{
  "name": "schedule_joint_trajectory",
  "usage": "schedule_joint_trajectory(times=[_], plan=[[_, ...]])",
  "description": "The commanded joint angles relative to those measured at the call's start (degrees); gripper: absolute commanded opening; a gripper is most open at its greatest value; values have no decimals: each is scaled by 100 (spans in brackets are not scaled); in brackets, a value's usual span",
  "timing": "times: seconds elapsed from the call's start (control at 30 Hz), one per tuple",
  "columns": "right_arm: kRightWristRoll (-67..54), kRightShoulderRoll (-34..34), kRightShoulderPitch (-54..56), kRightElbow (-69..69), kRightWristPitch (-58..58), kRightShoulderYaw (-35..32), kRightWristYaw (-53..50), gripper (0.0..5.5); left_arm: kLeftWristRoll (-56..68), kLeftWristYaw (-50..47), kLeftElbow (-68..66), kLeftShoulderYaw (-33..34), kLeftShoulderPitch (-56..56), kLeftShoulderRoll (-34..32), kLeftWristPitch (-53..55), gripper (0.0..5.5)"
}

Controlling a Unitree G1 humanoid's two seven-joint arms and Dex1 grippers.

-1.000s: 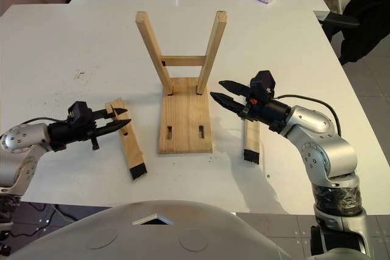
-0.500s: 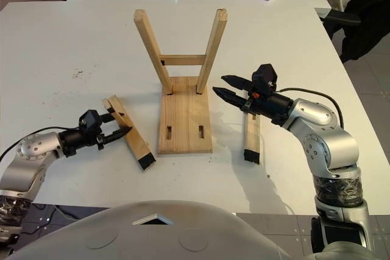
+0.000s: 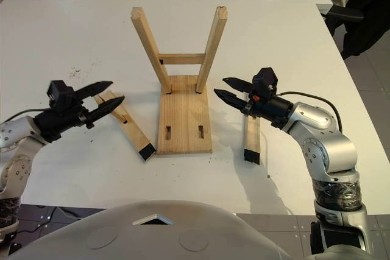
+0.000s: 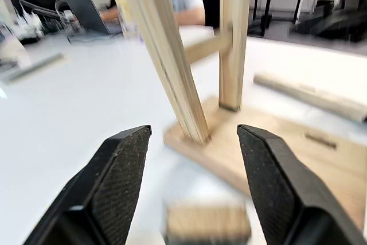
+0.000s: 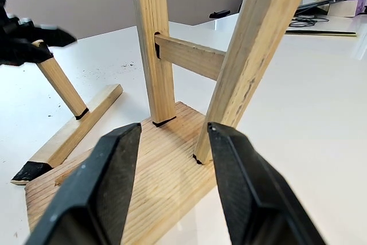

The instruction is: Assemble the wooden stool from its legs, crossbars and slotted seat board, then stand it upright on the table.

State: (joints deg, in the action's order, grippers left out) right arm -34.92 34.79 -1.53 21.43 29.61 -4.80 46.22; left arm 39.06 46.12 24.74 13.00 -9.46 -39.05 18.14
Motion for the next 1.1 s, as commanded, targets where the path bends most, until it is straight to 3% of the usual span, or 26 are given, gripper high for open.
schedule_joint_trajectory(times=[0.03, 0.23, 0.63, 0.8, 0.93, 1.1], plan=[[26, -10, -72, 89, -42, -86, -66, 213, 834, -363, 511, 386, 541, -206, 716, 279], [29, -51, -109, 136, -50, -53, -98, 213, 1738, -1324, 527, 620, 1474, -161, 1539, 279], [13, -100, -255, 274, -62, -50, -190, 213, 1895, -1218, 819, 604, 1398, -282, 1879, 279], [61, -135, -227, 188, -72, 21, -197, 213, 400, -662, -75, -593, 542, 91, 1104, 279], [125, -129, -55, 16, -79, 125, -136, 213, -359, -697, -900, -1283, 761, 633, 597, 279], [107, -70, 14, -12, -58, 79, -20, 213, 820, -996, 286, -300, 1373, 380, 1012, 279]])
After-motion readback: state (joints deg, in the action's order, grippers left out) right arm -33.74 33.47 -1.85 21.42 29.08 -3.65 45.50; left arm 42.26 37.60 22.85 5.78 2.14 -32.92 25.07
